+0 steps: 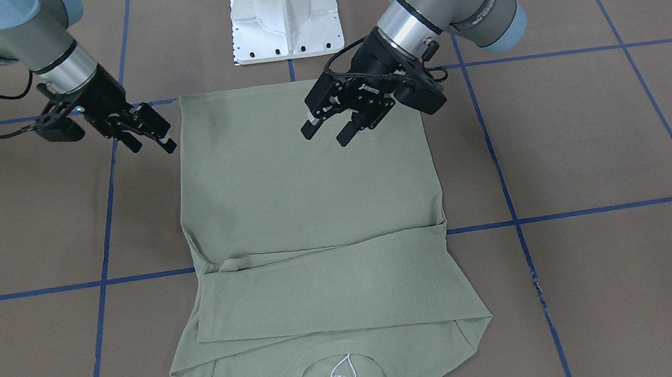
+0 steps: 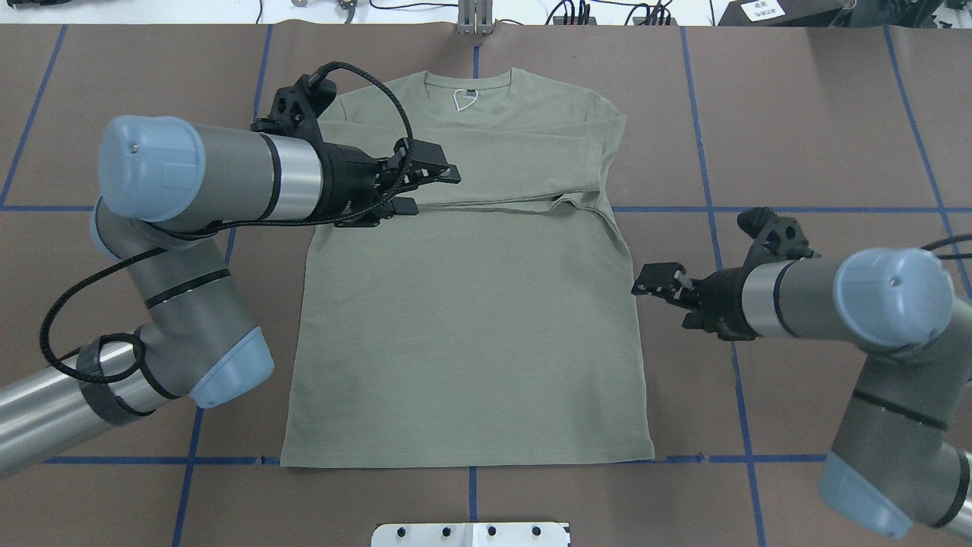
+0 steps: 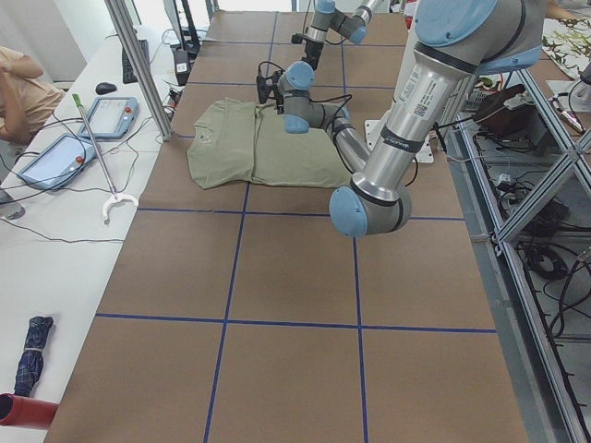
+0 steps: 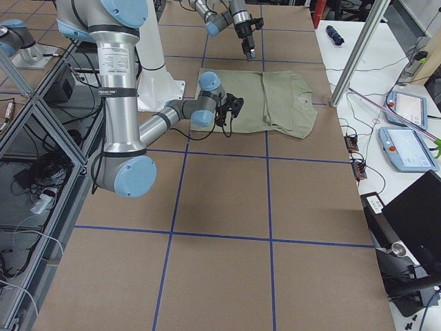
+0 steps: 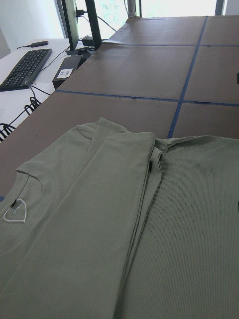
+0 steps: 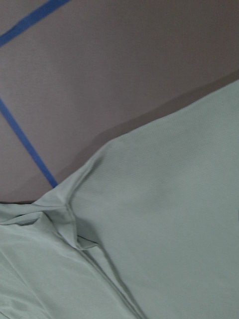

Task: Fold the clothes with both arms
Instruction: 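Release the sleeve with the left gripper while the right gripper moves toward the hem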

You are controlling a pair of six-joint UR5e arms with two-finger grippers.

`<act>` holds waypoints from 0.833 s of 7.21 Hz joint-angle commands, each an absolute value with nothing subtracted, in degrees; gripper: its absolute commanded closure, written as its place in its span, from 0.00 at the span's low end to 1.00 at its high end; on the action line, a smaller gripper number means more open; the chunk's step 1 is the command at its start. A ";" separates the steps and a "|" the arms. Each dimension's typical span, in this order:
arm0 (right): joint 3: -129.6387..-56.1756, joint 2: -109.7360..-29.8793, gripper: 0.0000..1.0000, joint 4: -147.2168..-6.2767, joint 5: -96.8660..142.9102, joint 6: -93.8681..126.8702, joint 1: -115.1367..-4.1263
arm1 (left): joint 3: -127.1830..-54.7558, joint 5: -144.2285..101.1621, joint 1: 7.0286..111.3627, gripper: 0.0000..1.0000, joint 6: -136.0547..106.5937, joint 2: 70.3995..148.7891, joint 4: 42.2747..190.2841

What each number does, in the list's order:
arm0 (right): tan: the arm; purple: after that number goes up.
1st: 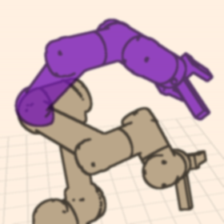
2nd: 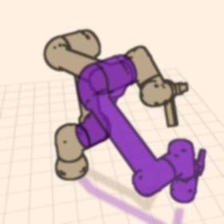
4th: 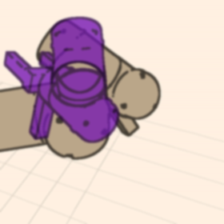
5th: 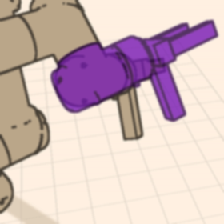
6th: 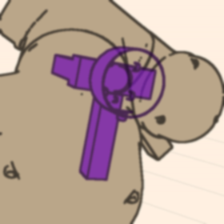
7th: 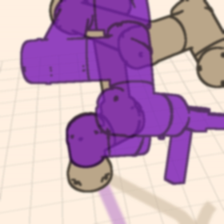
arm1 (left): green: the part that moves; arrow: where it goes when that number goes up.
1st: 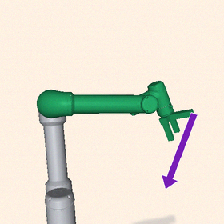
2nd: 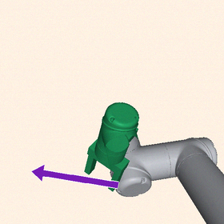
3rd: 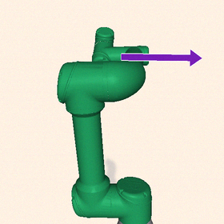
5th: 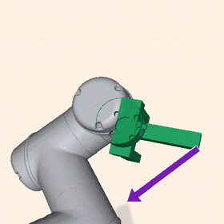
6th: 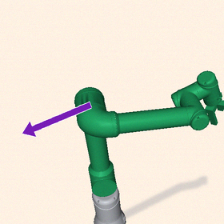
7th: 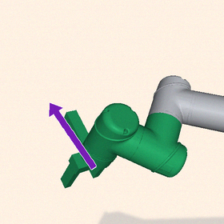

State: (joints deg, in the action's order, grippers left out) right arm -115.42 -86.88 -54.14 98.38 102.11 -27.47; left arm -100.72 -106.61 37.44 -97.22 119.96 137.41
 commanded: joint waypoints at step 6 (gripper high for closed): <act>-122.52 -87.19 0.02 -71.45 70.23 121.03 -1.32 | -113.71 -108.98 38.41 0.16 -94.92 104.87 137.37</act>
State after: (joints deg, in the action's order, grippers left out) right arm -122.42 -87.22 -70.45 71.47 120.55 -1.99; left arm -111.08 -108.91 38.37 -94.78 107.67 137.37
